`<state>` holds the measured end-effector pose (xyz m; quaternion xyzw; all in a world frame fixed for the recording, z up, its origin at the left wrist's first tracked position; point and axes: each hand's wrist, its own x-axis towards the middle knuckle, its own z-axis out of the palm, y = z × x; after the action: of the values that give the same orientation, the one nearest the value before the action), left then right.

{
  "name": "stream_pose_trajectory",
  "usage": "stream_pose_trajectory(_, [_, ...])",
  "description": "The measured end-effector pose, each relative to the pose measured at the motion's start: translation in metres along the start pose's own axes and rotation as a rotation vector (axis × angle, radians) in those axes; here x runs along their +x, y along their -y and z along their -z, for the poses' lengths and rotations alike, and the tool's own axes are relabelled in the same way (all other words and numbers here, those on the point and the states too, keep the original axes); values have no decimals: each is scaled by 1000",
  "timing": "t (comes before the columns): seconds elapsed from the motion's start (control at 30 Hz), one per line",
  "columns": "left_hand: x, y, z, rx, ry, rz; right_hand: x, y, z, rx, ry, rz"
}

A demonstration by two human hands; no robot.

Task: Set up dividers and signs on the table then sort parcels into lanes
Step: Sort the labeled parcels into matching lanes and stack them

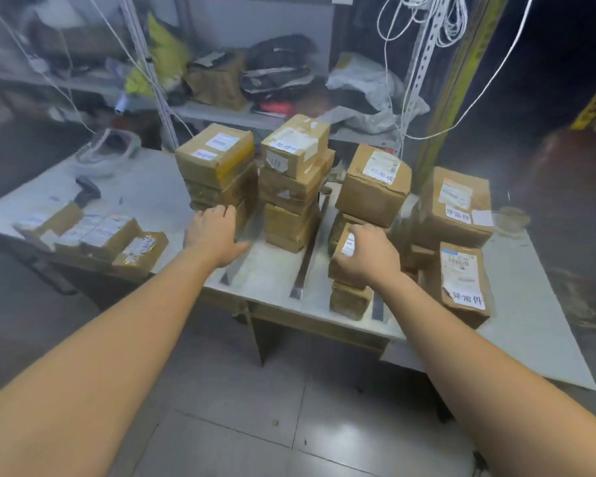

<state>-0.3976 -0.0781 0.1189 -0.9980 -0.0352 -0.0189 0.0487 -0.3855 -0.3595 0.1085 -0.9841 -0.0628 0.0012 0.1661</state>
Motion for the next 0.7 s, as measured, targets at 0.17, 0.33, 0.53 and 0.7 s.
stream_pose_trajectory(0.17, [-4, 107, -13, 10, 55, 20, 22, 102, -32, -48, 45, 60])
stream_pose_trajectory(0.33, [6, 214, -23, -20, 48, 51, 45, 199, -61, -99, 37, 63])
stream_pose_trajectory(0.53, [30, 313, -45, -51, 52, 103, 78, 288, -96, -91, 60, 102])
stream_pose_trajectory(0.7, [62, 372, -70, -63, 76, 133, 121, 345, -135, -95, 83, 140])
